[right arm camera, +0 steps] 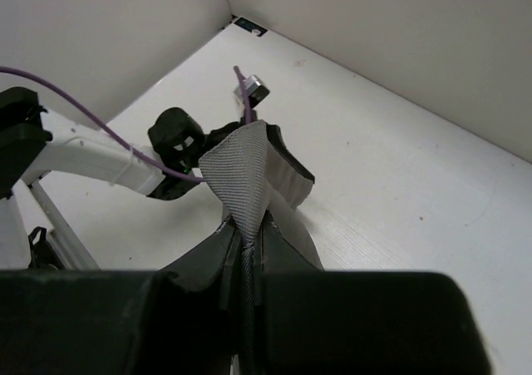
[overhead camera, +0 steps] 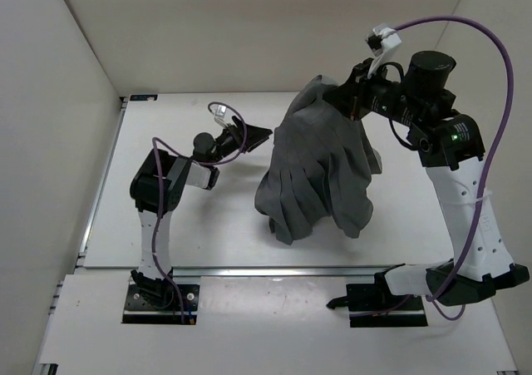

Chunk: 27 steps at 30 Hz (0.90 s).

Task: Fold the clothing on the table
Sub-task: Flatten the skirt out

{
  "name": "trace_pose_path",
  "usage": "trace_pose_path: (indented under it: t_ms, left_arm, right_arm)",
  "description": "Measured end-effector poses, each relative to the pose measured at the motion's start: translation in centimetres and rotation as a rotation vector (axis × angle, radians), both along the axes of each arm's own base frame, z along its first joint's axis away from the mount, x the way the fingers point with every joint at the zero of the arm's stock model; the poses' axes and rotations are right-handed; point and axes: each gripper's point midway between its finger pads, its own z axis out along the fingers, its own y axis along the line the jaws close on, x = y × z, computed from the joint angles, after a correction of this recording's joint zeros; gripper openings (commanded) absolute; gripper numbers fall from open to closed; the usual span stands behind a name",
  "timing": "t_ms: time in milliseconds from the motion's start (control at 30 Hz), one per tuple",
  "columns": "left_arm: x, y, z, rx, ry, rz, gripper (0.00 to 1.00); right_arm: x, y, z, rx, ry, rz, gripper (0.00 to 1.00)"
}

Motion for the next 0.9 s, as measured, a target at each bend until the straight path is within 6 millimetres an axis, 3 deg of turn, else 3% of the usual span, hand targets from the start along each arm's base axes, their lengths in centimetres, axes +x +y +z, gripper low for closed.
trace_pose_path:
  t_ms: [100, 233, 433, 633, 767, 900]
  left_arm:
    - [1.4, -1.1, -1.5, -0.07, 0.131, -0.027, 0.88]
    - [0.8, -2.1, -2.7, -0.101, 0.234, -0.068, 0.95]
    - [-1.1, -3.3, -2.0, -0.122, 0.27, -0.11, 0.95]
    - [-1.6, -4.2, -1.3, -0.161, 0.317, -0.131, 0.92]
    - [-1.5, -3.8, -1.2, -0.18, 0.341, -0.109, 0.88]
    - [-2.2, -1.9, -0.7, -0.189, 0.364, -0.063, 0.91]
  right_arm:
    - [0.4, 0.2, -1.1, -0.01, 0.028, 0.001, 0.01]
    - [0.6, 0.1, -1.6, -0.015, 0.042, -0.004, 0.0]
    - [0.7, 0.1, -1.7, -0.015, 0.041, -0.005, 0.0]
    - [0.8, 0.2, -2.1, -0.018, 0.05, -0.004, 0.0]
    - [1.0, 0.2, -2.4, -0.02, 0.055, -0.007, 0.0]
    - [1.0, 0.2, -2.7, -0.022, 0.06, -0.007, 0.0]
